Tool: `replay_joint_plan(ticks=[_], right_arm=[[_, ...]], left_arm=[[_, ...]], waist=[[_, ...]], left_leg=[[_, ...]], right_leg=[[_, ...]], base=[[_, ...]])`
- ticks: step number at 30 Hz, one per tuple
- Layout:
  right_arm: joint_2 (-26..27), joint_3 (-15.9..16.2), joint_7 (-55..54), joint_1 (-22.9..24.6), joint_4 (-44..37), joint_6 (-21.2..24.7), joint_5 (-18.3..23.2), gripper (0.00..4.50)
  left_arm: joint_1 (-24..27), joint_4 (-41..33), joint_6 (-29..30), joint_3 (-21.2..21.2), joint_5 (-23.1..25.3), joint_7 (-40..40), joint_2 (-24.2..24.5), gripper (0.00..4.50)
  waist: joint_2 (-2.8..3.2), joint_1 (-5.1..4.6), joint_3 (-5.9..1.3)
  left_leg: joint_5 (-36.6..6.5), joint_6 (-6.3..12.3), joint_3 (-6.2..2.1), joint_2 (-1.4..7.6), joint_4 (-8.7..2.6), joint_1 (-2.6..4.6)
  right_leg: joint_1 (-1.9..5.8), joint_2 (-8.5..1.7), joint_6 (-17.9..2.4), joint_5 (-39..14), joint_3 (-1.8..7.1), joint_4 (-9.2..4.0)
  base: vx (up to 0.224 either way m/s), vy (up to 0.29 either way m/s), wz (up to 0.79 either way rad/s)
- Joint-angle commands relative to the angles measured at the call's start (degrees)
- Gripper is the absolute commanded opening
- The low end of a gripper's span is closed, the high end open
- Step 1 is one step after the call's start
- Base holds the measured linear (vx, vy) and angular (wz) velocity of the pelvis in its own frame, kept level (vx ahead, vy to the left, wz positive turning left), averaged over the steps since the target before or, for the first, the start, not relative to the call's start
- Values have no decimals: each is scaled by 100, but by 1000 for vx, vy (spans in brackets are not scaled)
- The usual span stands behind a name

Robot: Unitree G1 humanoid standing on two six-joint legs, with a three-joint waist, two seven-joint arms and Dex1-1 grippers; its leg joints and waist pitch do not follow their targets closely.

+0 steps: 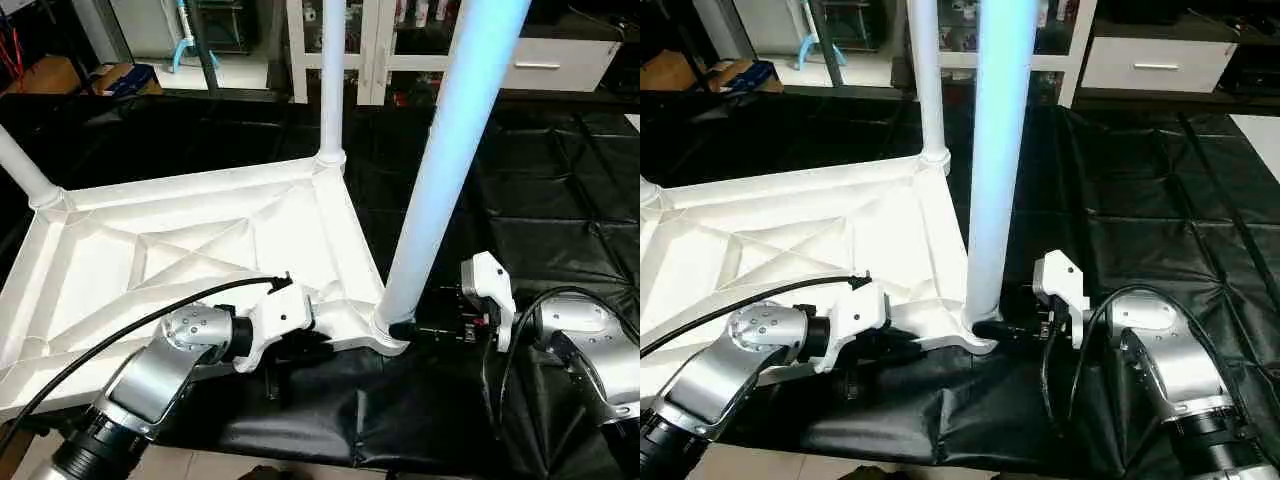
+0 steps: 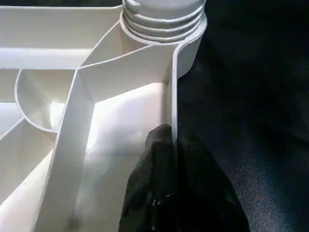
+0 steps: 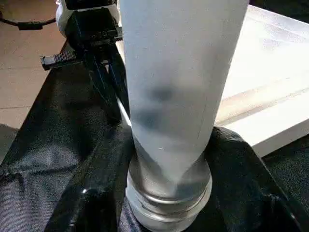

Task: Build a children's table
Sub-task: Rotate leg to tighten

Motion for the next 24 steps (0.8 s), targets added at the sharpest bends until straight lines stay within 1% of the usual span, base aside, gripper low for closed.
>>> replay_joint_plan(ticks=[1,3,10,12,14,16,17,18,19,20,21,22,23,24], right_arm=[[14,27,142,-43,-53,6,93,214],[31,6,154,-37,-59,42,116,196],[141,-73,-80,-47,-33,98,158,189],[447,-105,-817,-47,73,105,-105,189],[672,-99,-1457,-45,199,84,-426,188],[873,-129,-2009,-43,278,160,-633,188],[996,-160,-2335,-45,321,219,-737,188],[1135,-219,-2664,-44,330,373,-780,188],[1327,-307,-3197,-51,357,541,-909,188],[1435,-354,-3502,-54,370,637,-983,188],[1586,-402,-3936,-41,390,733,-1125,188],[1670,-424,-4184,-34,403,776,-1218,188],[1842,-442,-4587,-4,417,780,-1376,187],[1961,-455,-4862,15,429,777,-1483,187]], left_arm=[[66,-25,77,-111,-2,-45,51,0],[62,-29,86,-120,-15,-38,56,0],[57,-25,105,-121,-10,-10,56,0],[-56,208,50,-34,81,299,-133,0],[-220,481,95,45,209,654,-309,0],[-369,729,114,110,307,965,-469,0],[-454,866,139,152,342,1139,-572,0],[-564,1009,107,168,425,1349,-676,0],[-710,1178,119,200,511,1634,-837,0],[-793,1273,124,217,561,1797,-927,0],[-907,1405,168,234,635,2056,-1082,0],[-972,1478,207,244,672,2204,-1174,0],[-1049,1596,238,229,716,2379,-1330,0],[-1102,1679,256,217,744,2492,-1437,0]], waist=[[-138,-9,-402],[-132,-9,-395],[-135,-15,-391],[-145,-37,-377],[-147,-75,-367],[-150,-102,-355],[-135,-128,-344],[-131,-145,-344],[-136,-161,-330],[-133,-178,-326],[-139,-188,-328],[-122,-174,-331],[-111,-189,-308],[-125,-187,-328]], left_leg=[[-723,718,-310,583,-461,150],[-787,695,-313,585,-469,155],[-818,654,-314,580,-470,156],[-816,651,-308,575,-472,141],[-998,493,-315,558,-493,150],[-1160,384,-315,547,-503,161],[-1351,251,-330,554,-527,174],[-1421,216,-339,549,-532,170],[-1488,185,-346,551,-544,160],[-1690,22,-344,530,-551,185],[-1711,-32,-350,535,-559,187],[-1750,-79,-356,528,-556,190],[-1856,-135,-350,532,-570,184],[-1911,-177,-357,520,-569,191]], right_leg=[[218,-341,-1592,-838,161,-270],[215,-339,-1575,-946,159,-278],[212,-337,-1552,-992,162,-281],[192,-332,-1544,-1005,169,-286],[176,-323,-1469,-1332,163,-324],[159,-312,-1406,-1527,163,-346],[145,-312,-1309,-1768,164,-370],[151,-312,-1285,-1814,163,-372],[155,-313,-1252,-1875,167,-384],[106,-294,-1126,-2138,166,-408],[115,-305,-1091,-2178,173,-422],[104,-304,-1067,-2189,167,-414],[88,-302,-1017,-2239,179,-440],[90,-308,-966,-2265,177,-448]], base=[[0,0,0],[0,0,0],[0,0,0],[0,0,0],[0,0,0],[0,0,0],[0,0,0],[0,0,0],[0,0,0],[0,0,0],[0,0,0],[0,0,0],[0,0,0],[0,0,0]])
